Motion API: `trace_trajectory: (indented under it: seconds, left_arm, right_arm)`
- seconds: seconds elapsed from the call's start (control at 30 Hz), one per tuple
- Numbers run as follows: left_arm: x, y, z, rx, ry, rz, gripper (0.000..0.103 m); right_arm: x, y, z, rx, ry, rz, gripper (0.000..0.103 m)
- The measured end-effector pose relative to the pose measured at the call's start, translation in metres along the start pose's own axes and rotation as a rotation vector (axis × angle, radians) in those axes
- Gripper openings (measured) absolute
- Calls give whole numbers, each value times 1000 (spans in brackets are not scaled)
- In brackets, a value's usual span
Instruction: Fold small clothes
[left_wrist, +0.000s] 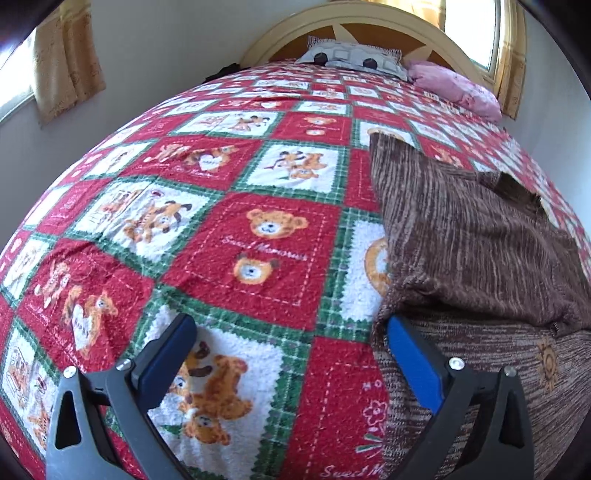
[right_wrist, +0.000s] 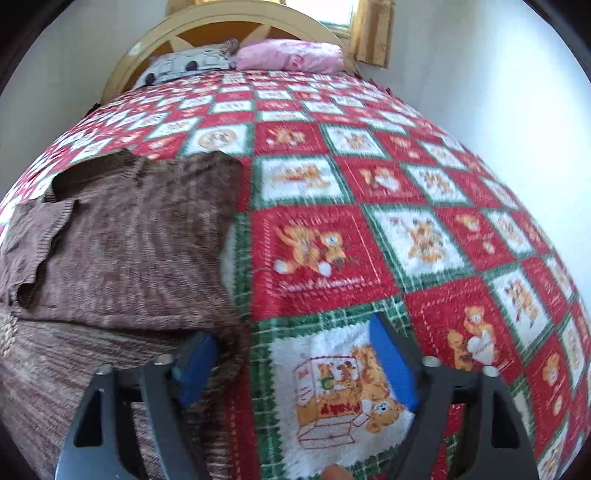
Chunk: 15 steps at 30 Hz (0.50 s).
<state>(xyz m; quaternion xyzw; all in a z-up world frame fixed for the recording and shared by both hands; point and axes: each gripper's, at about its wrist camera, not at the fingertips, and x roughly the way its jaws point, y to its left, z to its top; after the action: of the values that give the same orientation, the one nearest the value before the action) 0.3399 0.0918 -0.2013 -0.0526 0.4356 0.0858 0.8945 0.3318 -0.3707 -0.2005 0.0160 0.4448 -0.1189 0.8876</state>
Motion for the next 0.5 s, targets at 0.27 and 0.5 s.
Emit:
trace_trajectory:
  seconds: [0.27,0.5]
  left_arm:
    - [-34,-12,-32,134,37,-71,103]
    - [-62,-19,-58,207,12,-32,103]
  right_arm:
    - [-55,28,-35,-225,-63,-70,84]
    - [-75,18,-49,-157,-54,6,84]
